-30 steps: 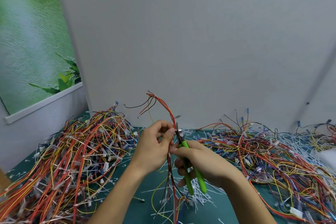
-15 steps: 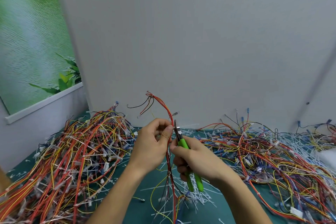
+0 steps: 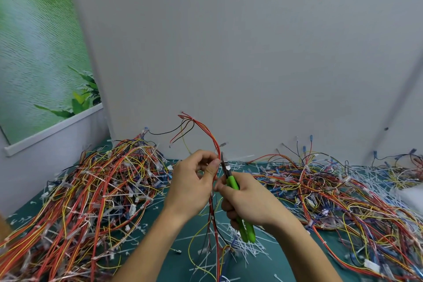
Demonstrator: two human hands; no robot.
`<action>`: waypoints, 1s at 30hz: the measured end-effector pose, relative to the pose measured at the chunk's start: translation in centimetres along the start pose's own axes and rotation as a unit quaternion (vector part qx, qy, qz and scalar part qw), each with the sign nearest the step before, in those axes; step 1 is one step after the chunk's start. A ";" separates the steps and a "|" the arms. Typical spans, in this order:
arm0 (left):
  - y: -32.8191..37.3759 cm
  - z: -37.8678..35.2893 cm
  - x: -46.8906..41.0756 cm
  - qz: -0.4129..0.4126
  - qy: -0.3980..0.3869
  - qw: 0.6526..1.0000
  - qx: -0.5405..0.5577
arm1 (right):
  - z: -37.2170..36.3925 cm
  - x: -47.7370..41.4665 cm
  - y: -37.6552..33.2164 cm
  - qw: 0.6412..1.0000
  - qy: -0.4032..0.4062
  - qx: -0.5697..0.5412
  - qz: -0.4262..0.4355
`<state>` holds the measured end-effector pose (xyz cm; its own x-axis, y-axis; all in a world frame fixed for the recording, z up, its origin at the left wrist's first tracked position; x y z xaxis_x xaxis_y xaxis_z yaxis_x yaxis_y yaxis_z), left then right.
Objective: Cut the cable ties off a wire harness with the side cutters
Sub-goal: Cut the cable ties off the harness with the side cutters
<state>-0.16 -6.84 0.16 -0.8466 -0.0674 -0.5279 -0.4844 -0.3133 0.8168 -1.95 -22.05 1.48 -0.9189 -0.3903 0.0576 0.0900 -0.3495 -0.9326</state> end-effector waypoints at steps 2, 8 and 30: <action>-0.1 0.0 0.0 0.000 0.001 1.000 0.001 | 0.0 0.0 -0.1 1.000 -0.007 -0.014 0.001; -0.2 0.0 0.0 0.005 -0.004 1.000 0.008 | 0.0 0.1 -0.4 1.000 -0.016 0.009 0.004; -0.1 0.1 0.1 0.024 -0.013 0.998 0.049 | -0.2 -0.2 -0.1 1.000 -0.004 0.006 0.013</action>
<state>-0.23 -6.75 0.00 -0.8737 -0.0554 -0.4833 -0.4620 -0.2166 0.8600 -1.79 -21.79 1.49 -0.9134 -0.4054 0.0365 0.1183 -0.3502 -0.9292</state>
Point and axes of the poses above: each hand's wrist, its own x-axis away from the middle knuckle, its own z-axis out of the back of the hand, y = z × x, the point moved 1 cm from there along -x, towards the middle knuckle, and after that the axes turned 2 degrees about x, right-handed, at the moved point
